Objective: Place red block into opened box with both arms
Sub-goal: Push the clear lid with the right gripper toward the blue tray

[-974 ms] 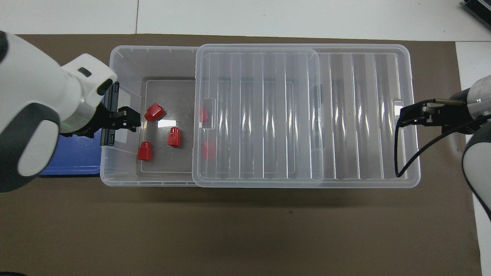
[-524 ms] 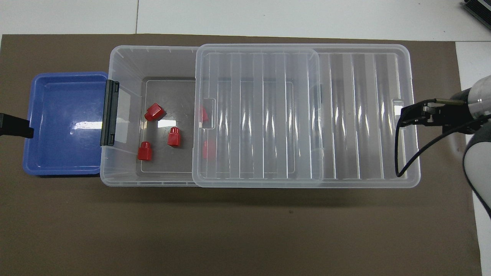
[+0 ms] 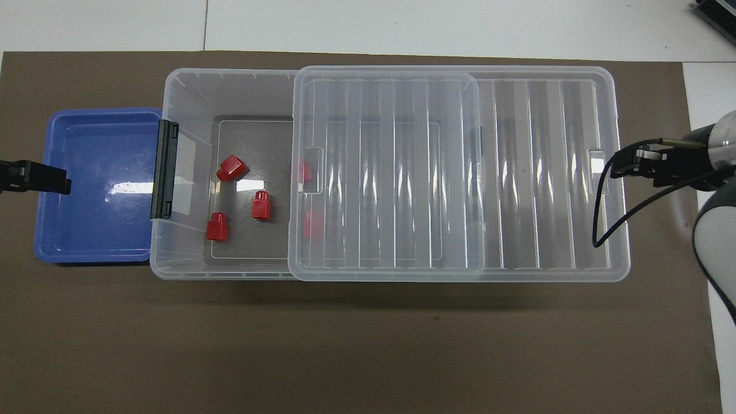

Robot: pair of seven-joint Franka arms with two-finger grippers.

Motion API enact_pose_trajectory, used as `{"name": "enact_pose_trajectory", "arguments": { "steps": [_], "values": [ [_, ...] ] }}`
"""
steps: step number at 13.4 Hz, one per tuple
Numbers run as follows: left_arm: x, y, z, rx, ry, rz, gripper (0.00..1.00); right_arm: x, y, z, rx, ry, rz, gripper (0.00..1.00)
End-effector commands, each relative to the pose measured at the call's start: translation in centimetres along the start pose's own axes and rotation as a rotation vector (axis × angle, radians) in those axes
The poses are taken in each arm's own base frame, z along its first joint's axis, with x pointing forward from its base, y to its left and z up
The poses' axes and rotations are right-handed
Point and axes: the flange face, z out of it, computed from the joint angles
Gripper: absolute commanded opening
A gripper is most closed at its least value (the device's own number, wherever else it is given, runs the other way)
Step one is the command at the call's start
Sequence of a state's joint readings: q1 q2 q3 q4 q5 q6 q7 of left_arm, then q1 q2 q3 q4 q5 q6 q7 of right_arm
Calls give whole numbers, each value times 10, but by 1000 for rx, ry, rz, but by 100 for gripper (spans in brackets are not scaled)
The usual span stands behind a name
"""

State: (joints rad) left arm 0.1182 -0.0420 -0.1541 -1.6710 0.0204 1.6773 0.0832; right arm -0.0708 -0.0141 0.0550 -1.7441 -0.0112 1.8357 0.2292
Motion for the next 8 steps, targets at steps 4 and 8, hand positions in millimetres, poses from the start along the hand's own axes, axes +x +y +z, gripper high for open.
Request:
{"name": "enact_pose_trajectory", "arguments": {
  "steps": [4, 8],
  "values": [
    [-1, 48, 0, 7, 20, 89, 100, 12, 45, 56, 19, 54, 59, 0],
    [-4, 50, 6, 7, 15, 94, 100, 23, 61, 87, 17, 41, 67, 0]
  ]
}}
